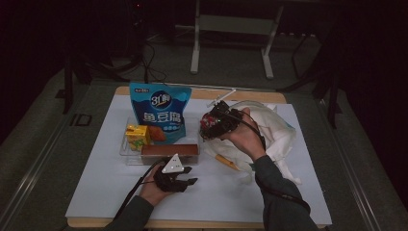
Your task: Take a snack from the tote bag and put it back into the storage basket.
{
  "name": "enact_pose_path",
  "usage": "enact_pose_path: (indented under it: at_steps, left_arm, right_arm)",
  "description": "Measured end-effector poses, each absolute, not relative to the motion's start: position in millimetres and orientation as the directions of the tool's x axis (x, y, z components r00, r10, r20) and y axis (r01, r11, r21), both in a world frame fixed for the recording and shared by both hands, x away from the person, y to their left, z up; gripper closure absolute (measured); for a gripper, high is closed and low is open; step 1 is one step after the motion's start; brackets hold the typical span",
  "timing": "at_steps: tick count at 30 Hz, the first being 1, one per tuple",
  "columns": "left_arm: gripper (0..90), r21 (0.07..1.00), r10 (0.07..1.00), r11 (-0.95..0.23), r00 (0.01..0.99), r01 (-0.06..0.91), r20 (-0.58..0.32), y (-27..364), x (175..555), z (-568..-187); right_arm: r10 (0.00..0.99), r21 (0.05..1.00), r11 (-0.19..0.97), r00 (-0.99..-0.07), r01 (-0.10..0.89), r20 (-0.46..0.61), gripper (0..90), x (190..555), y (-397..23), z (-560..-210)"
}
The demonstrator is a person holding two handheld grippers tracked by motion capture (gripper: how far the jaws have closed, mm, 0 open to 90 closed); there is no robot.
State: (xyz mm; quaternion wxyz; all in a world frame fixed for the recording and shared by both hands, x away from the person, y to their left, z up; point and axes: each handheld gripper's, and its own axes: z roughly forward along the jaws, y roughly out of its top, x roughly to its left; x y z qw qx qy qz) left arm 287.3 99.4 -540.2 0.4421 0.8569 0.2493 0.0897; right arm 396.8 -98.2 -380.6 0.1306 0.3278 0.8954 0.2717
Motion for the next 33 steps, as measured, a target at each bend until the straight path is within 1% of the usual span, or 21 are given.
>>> enact_pose_path:
  at_steps: [33]
  left_arm:
    - [51.5,0.802,0.505,-0.486,0.861,0.347,-0.066,99,287,-540]
  right_arm:
    - [0.653,0.591,0.621,-0.757,0.515,-0.027,25.7,399,-64,-381]
